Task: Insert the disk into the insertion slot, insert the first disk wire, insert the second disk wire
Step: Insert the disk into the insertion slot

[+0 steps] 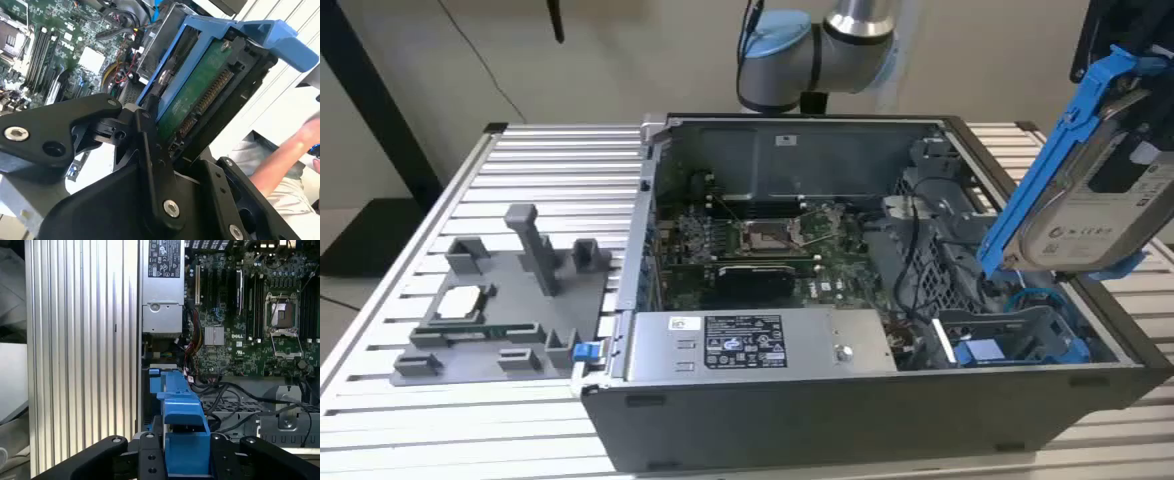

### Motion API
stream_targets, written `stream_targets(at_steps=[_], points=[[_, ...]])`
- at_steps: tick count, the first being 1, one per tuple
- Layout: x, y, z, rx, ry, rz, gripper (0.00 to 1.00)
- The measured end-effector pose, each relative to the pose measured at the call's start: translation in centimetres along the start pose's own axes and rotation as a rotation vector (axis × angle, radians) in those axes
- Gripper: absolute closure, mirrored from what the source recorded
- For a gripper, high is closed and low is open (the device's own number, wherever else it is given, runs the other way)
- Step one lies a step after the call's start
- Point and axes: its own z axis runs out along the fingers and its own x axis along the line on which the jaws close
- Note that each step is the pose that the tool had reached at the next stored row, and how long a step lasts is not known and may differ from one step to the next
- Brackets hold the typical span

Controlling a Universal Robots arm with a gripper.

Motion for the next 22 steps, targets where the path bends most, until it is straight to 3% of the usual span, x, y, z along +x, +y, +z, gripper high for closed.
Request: stream_targets(at_steps=[13,22], points=[[0.00,0.00,0.07,0.0012,0.0001,0.000,1.00],[0.00,-0.04,1.11,0.0013,-0.0001,0.000,1.00]])
